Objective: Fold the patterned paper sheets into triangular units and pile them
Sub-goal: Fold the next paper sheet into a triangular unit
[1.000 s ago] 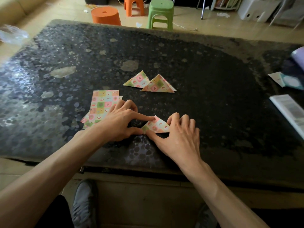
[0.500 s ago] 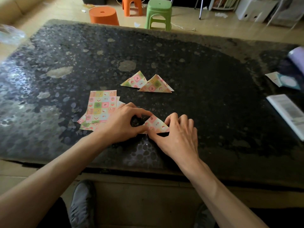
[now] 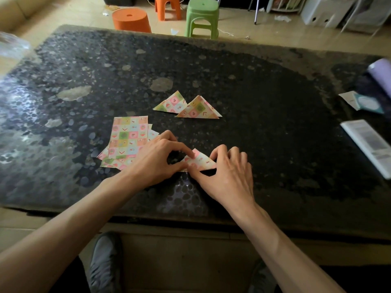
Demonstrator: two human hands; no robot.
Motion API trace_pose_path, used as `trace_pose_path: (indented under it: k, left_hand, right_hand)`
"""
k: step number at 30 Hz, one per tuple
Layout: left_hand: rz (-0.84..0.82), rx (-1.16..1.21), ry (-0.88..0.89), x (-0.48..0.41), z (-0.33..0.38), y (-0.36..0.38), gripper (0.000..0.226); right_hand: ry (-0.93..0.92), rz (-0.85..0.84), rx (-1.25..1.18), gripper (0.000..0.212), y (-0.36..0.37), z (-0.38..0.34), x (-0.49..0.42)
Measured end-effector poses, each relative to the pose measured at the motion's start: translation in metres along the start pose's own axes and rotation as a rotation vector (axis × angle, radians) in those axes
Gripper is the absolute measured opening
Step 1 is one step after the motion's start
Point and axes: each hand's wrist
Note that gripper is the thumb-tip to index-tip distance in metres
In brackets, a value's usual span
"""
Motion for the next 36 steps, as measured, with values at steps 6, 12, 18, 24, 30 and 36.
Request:
trace_pose_path:
  k: [6,12,18,24,30,36]
  left_hand:
    - [-0.008,-0.004,0.006,-0.001,-0.002,0.001,0.026]
    - [0.016,-0.007,0.018,0.000,-0.002,0.005,0.036]
    - [0.033,-0.006,0.023,0.000,-0.004,0.008,0.030]
    - [0.022,-0.004,0.019,-0.001,-0.004,0.008,0.031]
    - [0.024,-0.009,0.016,-0.001,-0.004,0.008,0.030]
    - [0.014,-0.011,0.016,0.000,-0.003,0.007,0.033]
  right_hand:
    - [0.012,-0.084,-0.063,0.050,-0.007,0.003,-0.005]
    - [0.018,-0.119,-0.076,0.055,-0.011,0.002,-0.005]
    - [0.082,-0.251,-0.119,0.044,-0.023,0.005,-0.015]
    - [0.116,-0.292,-0.150,0.041,-0.027,0.004,-0.017]
    - [0.141,-0.331,-0.187,0.035,-0.031,0.003,-0.019]
    - [0.161,-0.363,-0.253,0.030,-0.035,0.009,-0.025]
Point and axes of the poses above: each hand's wrist, its own x-axis away from the middle knuckle, its own y-axis out of the palm, z = x × y, and after that the axes turned 8 degrees about y, right-handed
